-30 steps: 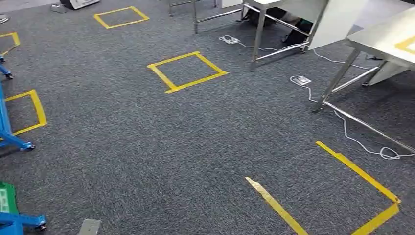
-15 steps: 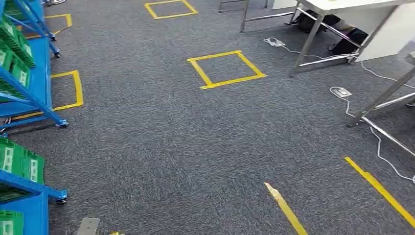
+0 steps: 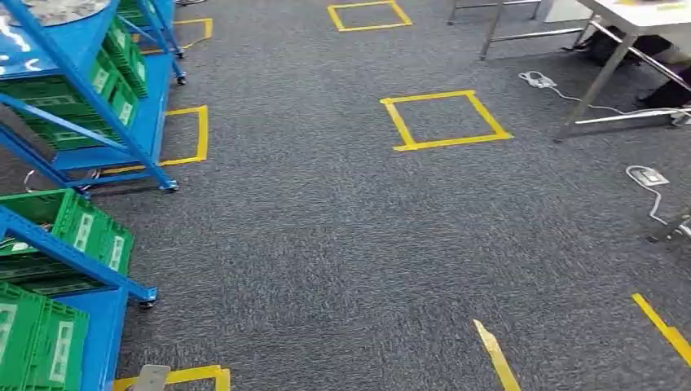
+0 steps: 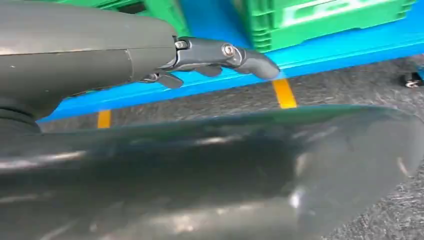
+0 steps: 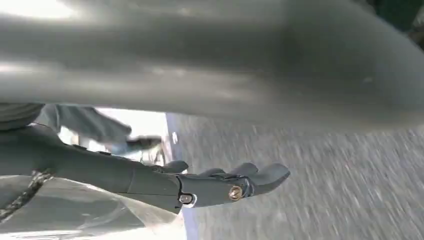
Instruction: Take the parts from the cabinet and place them on the table.
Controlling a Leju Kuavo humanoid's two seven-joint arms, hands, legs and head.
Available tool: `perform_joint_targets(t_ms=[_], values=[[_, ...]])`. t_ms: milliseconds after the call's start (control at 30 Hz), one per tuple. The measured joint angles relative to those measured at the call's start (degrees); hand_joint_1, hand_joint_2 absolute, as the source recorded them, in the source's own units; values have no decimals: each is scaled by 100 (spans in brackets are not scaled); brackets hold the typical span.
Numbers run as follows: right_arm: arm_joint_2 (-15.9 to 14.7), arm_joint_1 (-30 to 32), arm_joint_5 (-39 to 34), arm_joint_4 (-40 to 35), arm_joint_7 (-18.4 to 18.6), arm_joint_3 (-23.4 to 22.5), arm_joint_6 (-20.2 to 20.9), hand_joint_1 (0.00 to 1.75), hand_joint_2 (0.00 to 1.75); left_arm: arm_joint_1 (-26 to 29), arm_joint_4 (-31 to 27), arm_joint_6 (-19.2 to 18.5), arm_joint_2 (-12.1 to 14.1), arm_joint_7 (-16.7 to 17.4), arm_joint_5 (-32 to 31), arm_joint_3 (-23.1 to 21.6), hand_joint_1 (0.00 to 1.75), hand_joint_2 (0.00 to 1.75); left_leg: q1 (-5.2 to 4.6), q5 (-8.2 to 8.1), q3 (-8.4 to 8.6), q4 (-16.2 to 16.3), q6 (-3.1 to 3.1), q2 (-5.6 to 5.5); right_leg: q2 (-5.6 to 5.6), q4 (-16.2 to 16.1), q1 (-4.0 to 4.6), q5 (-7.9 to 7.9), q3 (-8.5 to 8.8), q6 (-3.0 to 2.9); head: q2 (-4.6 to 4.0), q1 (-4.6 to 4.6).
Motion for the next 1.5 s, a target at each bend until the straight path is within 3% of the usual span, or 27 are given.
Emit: perform_joint_targets(t_ms=[33,100,167,200,233,367,433,467,533,567,600,667,700,733,867,900,933,967,1067,1133,1200,1233,1267,1367,1400,1467,1500], values=[[-2,0,0,0,0,0,-7,0,0,2,2,0,-7,0,-13,0,0,0,20,-128,-151,350,-19,18,-94,4,7,-8,-3,0,0,0],[-2,-11,0,0,0,0,-7,0,0,24,9,2,-2,2,-30,0,0,0,44,36,-70,288,-42,40,-255,6,11,-26,11,6,0,-6],[-2,-32,0,0,0,0,-4,0,0,30,9,7,2,4,-44,2,0,0,42,521,449,-663,-24,137,-389,7,10,-54,55,35,0,-9],[0,-37,0,0,0,0,-2,0,0,23,9,7,9,4,-44,2,0,0,29,694,743,-1201,11,352,-456,7,12,-74,88,62,0,-7],[0,-31,-2,0,0,0,-2,0,0,3,9,7,9,4,-46,0,0,0,-42,604,804,-1333,34,475,-511,33,64,-114,50,110,0,-10],[0,-97,0,0,-2,0,-4,0,0,47,11,13,2,6,-46,2,0,0,-40,632,760,-1352,178,245,-700,16,45,-151,143,229,0,-9],[-2,-99,0,0,9,0,-4,0,0,31,11,18,9,7,-44,2,0,0,-1,668,753,-1378,250,147,-137,353,7,-437,-40,276,0,37],[-2,-87,0,0,-20,0,-4,0,0,12,11,24,11,4,-46,4,0,0,0,677,741,-1378,278,88,-11,810,-1,-665,-254,283,0,46],[2,-45,0,4,-24,0,-4,0,0,5,13,24,2,7,-48,2,0,0,-11,679,733,-1377,285,-59,57,1789,0,-1004,-758,288,0,55],[2,-35,-2,4,-24,0,-4,0,0,13,15,24,2,7,-52,2,0,0,-16,679,736,-1375,285,-135,57,2011,0,-1012,-908,285,0,50],[0,-23,-2,4,-11,-2,-4,0,0,18,18,24,2,7,-52,4,0,0,-16,679,744,-1374,284,-216,58,1932,0,-849,-923,277,0,48],[0,-22,0,4,-7,0,-4,0,0,15,17,26,2,7,-59,7,0,0,-14,675,770,-1370,277,-390,127,1033,-3,-228,-586,250,0,50],[0,-27,-2,4,-7,0,-7,0,0,10,17,26,-2,7,-63,7,0,0,-6,670,779,-1366,264,-462,316,480,-16,51,-360,228,0,57],[-2,-27,-2,4,-9,0,-4,0,0,4,20,26,-4,7,-76,7,0,0,-31,662,762,-1349,232,-523,564,256,-18,22,-259,201,0,50],[-2,-40,-2,4,-57,0,-7,0,0,41,24,28,-2,7,-114,20,0,0,18,722,635,-1328,78,-781,367,135,-5,11,-167,135,0,48],[2,-40,0,4,-31,0,-7,0,0,42,24,28,9,7,-114,24,0,0,28,641,630,-1266,54,-662,270,83,-48,44,-146,87,0,48],[2,-38,0,4,-2,0,-7,0,0,41,24,31,9,7,-114,24,0,0,-13,497,560,-1101,37,-302,204,77,-34,39,-137,68,0,27],[2,-25,2,4,-7,0,-7,0,0,21,24,31,9,7,-116,26,0,0,-7,289,406,-756,17,-141,109,77,-28,30,-134,47,0,-7],[-2,-7,9,4,-7,0,-9,0,0,5,26,31,-2,7,-138,26,0,0,40,-185,-149,482,-31,15,-181,79,-1,5,-128,23,0,4],[-2,-21,15,4,-9,0,-7,0,0,26,26,31,2,7,-138,35,0,0,62,118,32,167,-52,46,-324,81,-2,-17,-103,42,0,-2],[0,-29,20,4,-7,0,-7,0,0,25,26,33,11,7,-153,57,0,0,79,625,552,-831,-57,238,-449,81,-5,-54,-42,78,0,0],[-2,-24,22,4,-7,0,-9,0,0,17,28,33,11,7,-157,63,0,0,58,621,736,-1178,-61,504,-513,81,7,-82,-13,119,0,2],[-2,-22,26,4,-7,0,-11,0,0,-7,33,37,2,2,-168,63,0,0,8,612,751,-1278,13,539,-557,126,55,-124,-23,172,0,-20],[-2,-66,33,4,-9,0,-15,0,0,24,35,37,2,0,-179,70,0,0,-23,603,697,-1248,123,360,-736,75,44,-121,38,232,0,42],[-2,-80,35,4,-2,0,-15,0,0,26,35,37,2,0,-181,70,0,0,2,632,715,-1281,173,297,-701,79,22,-165,38,280,0,39],[-2,-71,39,4,11,0,-15,0,0,1,35,42,13,0,-181,79,0,0,16,651,695,-1291,241,166,-131,567,-4,-512,-207,299,0,107],[-2,-49,39,4,-44,0,-17,0,0,-21,35,42,13,-2,-190,79,0,0,11,653,685,-1290,264,90,-21,1097,-2,-743,-462,298,0,116]])
